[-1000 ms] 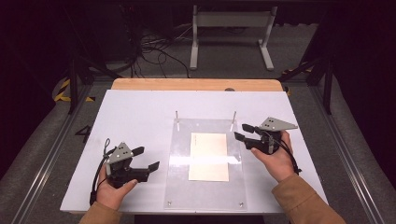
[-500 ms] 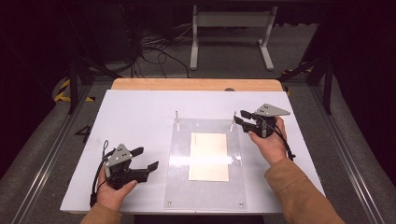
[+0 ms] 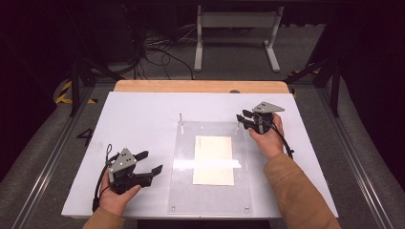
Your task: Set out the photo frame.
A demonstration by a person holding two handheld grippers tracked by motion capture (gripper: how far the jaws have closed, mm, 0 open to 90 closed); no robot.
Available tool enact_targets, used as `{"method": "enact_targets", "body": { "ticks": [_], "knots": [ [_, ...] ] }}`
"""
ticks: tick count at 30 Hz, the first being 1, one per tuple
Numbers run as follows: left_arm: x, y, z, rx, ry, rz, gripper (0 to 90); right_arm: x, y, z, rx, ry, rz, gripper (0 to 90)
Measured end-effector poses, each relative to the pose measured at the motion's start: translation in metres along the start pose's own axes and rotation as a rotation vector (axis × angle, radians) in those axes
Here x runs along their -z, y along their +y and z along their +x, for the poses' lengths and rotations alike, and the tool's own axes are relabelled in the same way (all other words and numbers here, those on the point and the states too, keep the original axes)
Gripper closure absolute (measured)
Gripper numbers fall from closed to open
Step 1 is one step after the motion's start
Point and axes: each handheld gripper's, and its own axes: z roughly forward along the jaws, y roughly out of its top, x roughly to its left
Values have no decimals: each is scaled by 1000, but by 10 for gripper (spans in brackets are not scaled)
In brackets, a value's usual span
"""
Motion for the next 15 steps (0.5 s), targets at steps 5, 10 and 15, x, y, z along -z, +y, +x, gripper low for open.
{"method": "enact_targets", "body": {
  "ticks": [5,10,15],
  "knots": [
    [0,-1,1,5,-4,-2,255,-8,-5,1,-19,-10,37,752],
    [-2,-2,0,3,-5,7,255,-11,-6,-1,-45,-6,46,852],
    [-3,-2,-3,-9,-18,16,256,-11,-6,-3,-82,7,54,857]
  ]
}}
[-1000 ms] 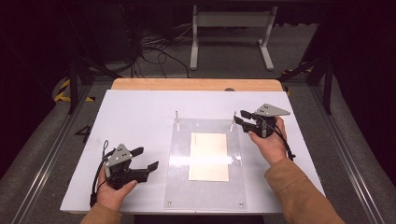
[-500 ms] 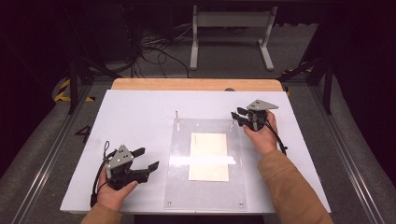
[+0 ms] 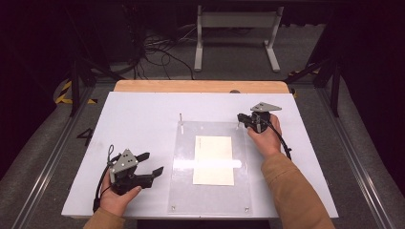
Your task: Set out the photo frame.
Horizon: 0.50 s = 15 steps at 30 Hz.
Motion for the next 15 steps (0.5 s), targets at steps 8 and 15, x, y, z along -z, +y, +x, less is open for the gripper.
{"method": "enact_targets", "body": {
  "ticks": [8,15],
  "knots": [
    [2,-1,-2,-5,-12,-3,257,-2,0,-3,-28,15,0,858],
    [2,-1,-3,-7,-25,-6,257,-3,-1,-4,-66,10,-10,859]
  ]
}}
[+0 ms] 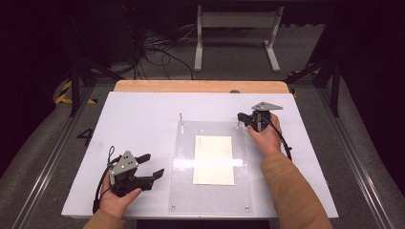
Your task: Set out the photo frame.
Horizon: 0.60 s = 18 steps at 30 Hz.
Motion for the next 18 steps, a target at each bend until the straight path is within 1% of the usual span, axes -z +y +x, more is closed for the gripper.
{"method": "enact_targets", "body": {
  "ticks": [4,8,10,11,17,18],
  "knots": [
    [-1,0,0,-6,0,3,257,-2,0,-2,-32,4,-4,859],
    [-1,0,1,-2,2,4,257,-4,0,-3,-44,-1,-8,859],
    [-1,0,1,7,1,3,257,-4,0,-3,-62,-3,-11,859],
    [-1,0,1,2,-1,3,257,-5,0,-4,-73,-3,-9,858],
    [-1,1,0,2,2,0,253,-9,2,-9,-115,17,-11,858],
    [-1,1,1,-4,5,0,251,-10,2,-10,-123,21,-11,858]
  ]
}}
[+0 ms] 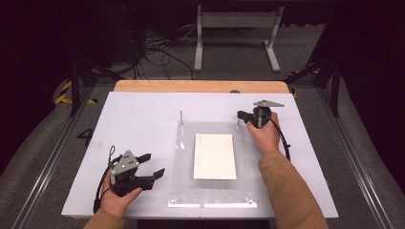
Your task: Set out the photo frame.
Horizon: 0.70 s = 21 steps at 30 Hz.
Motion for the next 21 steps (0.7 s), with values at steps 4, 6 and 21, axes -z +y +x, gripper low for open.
{"method": "enact_targets", "body": {
  "ticks": [4,6,21],
  "knots": [
    [0,0,0,-10,12,4,237,-2,2,-3,-28,11,5,858],
    [0,-1,-1,-31,11,-3,224,-3,1,-5,-41,19,-1,858],
    [-2,-4,-7,-90,-35,-6,26,-11,4,-13,-111,48,-1,858]
  ]
}}
